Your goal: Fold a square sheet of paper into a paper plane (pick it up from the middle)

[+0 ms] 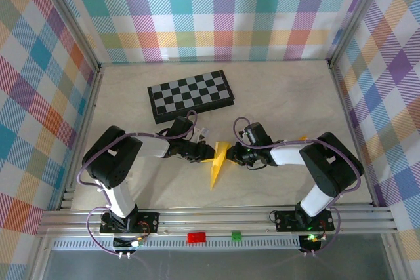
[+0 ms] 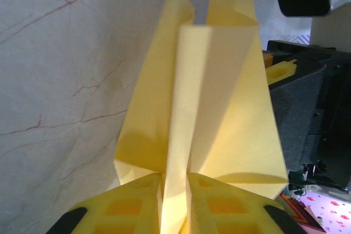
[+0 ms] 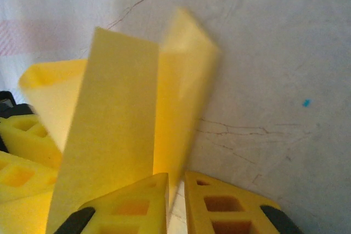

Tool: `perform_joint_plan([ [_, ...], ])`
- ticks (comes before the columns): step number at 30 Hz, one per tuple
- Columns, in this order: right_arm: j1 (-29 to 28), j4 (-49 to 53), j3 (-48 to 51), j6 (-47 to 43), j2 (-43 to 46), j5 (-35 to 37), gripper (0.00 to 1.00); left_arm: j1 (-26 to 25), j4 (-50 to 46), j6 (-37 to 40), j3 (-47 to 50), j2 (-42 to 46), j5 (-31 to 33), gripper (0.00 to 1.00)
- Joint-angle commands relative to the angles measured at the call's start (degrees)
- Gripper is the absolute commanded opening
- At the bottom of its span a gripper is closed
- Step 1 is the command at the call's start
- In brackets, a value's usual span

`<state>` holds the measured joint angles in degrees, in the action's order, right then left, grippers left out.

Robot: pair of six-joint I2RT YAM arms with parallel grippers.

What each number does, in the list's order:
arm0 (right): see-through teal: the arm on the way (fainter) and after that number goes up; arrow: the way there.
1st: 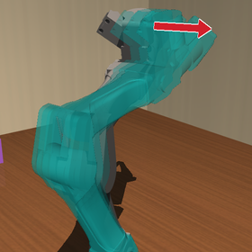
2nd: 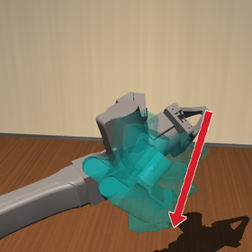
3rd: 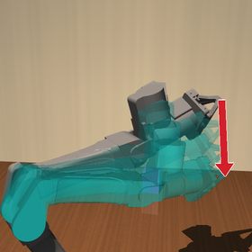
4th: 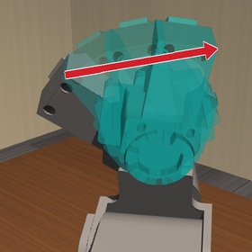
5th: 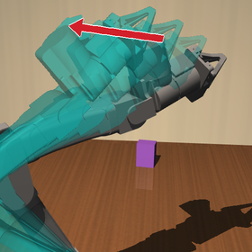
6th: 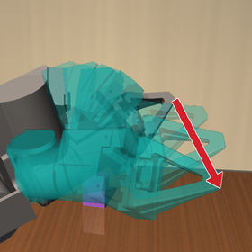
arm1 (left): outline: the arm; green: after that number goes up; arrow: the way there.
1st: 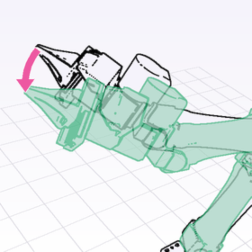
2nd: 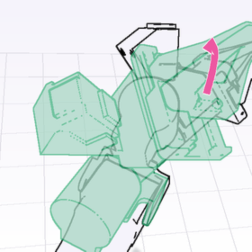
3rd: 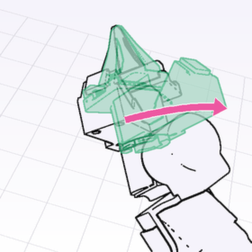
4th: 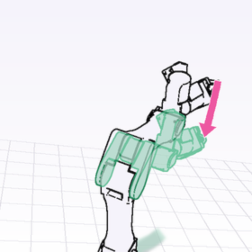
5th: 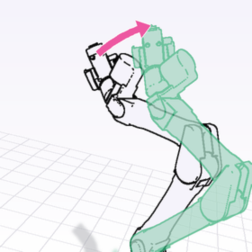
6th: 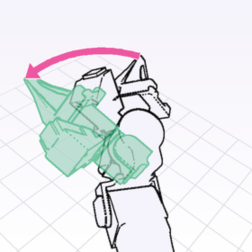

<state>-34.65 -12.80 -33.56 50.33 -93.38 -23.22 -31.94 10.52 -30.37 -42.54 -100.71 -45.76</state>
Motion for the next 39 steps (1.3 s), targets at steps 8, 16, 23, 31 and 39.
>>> perform_joint_plan([
  [8, -0.6, 0.0, -0.5, -0.2, 0.6, 0.5, 0.18, -0.1, 0.8, 0.8, 1.0, 2.8, 4.1, 0.26],
  [16, -0.6, -0.7, -0.4, -0.2, 0.4, 0.0, 0.18, -0.1, 0.8, 0.5, 0.6, 2.9, 5.7, 0.29],
  [23, -0.6, -0.9, -0.3, -0.4, 0.4, 0.0, 0.18, -0.3, 1.1, 0.2, 0.6, 2.8, 5.9, 0.32],
  [31, -0.6, 0.1, -0.8, -0.7, 0.9, 0.2, 0.18, -0.7, 1.6, 0.0, 0.4, 3.0, 5.7, 0.28],
  [39, -0.6, 1.0, -0.5, -0.5, 3.9, 0.6, 0.21, -0.8, 1.2, 0.3, 1.4, 6.5, 8.1, 0.12],
])
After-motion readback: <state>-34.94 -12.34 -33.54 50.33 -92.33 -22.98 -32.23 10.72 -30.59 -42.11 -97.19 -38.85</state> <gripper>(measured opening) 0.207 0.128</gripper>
